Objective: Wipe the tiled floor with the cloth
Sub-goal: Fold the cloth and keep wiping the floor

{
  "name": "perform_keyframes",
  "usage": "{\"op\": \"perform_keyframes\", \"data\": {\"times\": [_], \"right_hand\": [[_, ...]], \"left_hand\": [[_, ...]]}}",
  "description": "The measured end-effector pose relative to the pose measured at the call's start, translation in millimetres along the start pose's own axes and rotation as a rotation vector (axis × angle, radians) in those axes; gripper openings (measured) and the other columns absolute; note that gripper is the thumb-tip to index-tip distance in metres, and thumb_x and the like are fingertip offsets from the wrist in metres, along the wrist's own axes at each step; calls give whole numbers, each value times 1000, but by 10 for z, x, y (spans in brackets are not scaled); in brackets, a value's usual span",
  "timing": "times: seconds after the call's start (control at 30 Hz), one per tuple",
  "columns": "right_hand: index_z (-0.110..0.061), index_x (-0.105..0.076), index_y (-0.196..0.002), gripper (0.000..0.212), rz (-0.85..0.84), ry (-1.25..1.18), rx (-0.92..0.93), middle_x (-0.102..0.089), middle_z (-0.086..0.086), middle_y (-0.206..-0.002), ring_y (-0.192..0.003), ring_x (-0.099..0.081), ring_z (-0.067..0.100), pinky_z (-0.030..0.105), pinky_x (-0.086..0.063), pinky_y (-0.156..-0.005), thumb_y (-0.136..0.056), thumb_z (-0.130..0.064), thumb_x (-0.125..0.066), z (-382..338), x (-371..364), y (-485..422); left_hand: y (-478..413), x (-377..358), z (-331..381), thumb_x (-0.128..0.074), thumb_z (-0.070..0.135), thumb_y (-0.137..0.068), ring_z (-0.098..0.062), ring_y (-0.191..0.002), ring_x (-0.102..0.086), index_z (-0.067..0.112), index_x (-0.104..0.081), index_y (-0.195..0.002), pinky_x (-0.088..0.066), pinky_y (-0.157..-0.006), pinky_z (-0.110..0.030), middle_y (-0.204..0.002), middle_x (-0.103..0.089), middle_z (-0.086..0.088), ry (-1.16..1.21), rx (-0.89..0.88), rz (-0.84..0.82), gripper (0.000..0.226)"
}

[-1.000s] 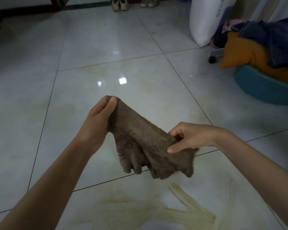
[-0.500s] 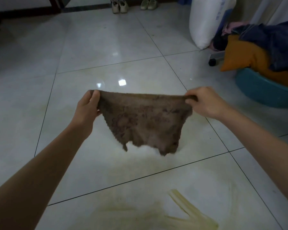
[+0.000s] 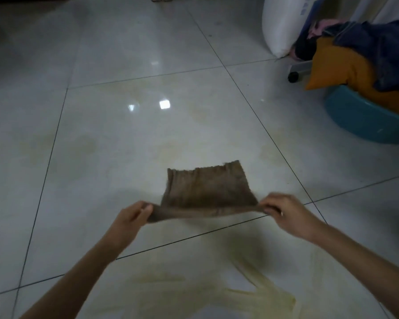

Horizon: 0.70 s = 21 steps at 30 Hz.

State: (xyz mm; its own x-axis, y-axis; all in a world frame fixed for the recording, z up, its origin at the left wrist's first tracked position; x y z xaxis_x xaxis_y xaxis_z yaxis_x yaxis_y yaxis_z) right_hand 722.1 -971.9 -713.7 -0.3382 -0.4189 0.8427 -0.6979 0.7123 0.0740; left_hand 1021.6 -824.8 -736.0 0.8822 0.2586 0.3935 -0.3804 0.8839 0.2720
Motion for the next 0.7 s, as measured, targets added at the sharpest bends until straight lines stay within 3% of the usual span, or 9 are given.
{"op": "perform_keyframes", "data": {"times": [0.07, 0.17, 0.37, 0.5, 0.6, 0.7], "right_hand": [[-10, -74, -96, 18, -125, 10, -62, -66, 3, -86, -80, -63, 21, 29, -46, -73, -89, 0, -62, 173, -425, 231], [-15, -73, -99, 19, -256, 9, -101, -66, 0, -91, -85, -61, 16, 29, -46, -76, -90, -4, -60, 300, -846, 521], [-18, -71, -95, 15, -412, 4, -107, -54, -17, -78, -72, -49, -1, 19, -36, -67, -92, -11, -58, 360, -1061, 655], [-13, -72, -95, 10, -324, 14, -144, -66, -6, -82, -76, -56, 6, 16, -36, -67, -90, -11, -64, 417, -812, 325], [-10, -71, -89, 4, -151, -18, -222, -55, -16, -67, -67, -54, 9, 8, -33, -61, -87, -9, -68, 546, -503, -7], [-11, -70, -88, 3, -38, -76, -296, -51, -23, -65, -63, -50, -2, 3, -35, -60, -88, -9, -67, 713, -348, -356]], "left_hand": [[166, -181, -335, -51, 7, -98, -18, -73, -56, 14, -62, -77, -43, -69, -22, -73, -62, -2, -124, 66, -72, 25], [357, -357, -684, -51, 13, -99, -25, -80, -62, 10, -64, -82, -45, -72, -29, -78, -67, -9, -207, 150, -158, 22], [475, -517, -876, -50, 20, -100, -18, -84, -63, 10, -65, -95, -49, -80, -35, -86, -68, -6, -409, 170, -311, 19], [172, -407, -695, -47, 18, -100, -25, -86, -65, 9, -63, -105, -53, -83, -42, -92, -68, -12, -436, 111, -233, 19], [-209, -244, -588, -47, 12, -100, -29, -80, -67, 6, -63, -105, -55, -81, -47, -90, -67, -16, -306, 139, -72, 17], [-589, -166, -558, -48, 12, -99, -29, -76, -68, 7, -62, -102, -57, -78, -48, -86, -67, -15, -305, 147, 25, 15]]}}
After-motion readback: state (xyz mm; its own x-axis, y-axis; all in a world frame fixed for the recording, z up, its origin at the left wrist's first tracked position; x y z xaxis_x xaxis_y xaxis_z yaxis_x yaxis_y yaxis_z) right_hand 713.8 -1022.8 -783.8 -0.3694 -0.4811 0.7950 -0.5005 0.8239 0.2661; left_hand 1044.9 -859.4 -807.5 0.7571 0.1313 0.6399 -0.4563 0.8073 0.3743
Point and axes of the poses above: each hand's wrist, its own y-axis away from the middle knuckle, its own x-axis out of the back of the hand, z = x × y, the point moved 10 cm from there along -y, towards the middle knuckle
